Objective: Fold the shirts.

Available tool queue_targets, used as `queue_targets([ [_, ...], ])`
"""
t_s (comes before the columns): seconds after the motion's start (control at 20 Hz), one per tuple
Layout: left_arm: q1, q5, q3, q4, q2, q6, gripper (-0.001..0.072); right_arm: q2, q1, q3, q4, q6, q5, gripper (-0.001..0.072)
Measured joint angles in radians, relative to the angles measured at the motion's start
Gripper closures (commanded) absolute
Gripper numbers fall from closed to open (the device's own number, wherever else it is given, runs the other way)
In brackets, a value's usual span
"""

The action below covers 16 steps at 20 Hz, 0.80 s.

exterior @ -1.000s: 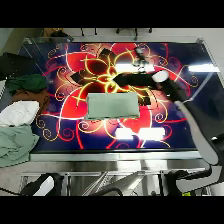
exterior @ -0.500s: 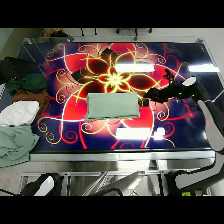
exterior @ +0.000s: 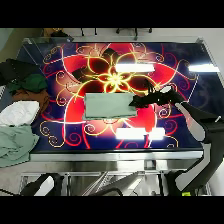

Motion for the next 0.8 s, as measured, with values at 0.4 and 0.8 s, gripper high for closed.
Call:
queue_targets([
  [0.4, 0.0, -0.008, 0.0, 0.005, 0.0, 0.0, 0.0686, 0.246, -0.28, 0.076, -0.307, 0.169, 0.008, 0.0694],
  [0.8, 0.0, -0.009, 0.0, 0.006, 0.0, 0.002, 0.0686, 0.366, -0.892, 0.039, -0.573, 0.33, 0.111, 0.0694],
])
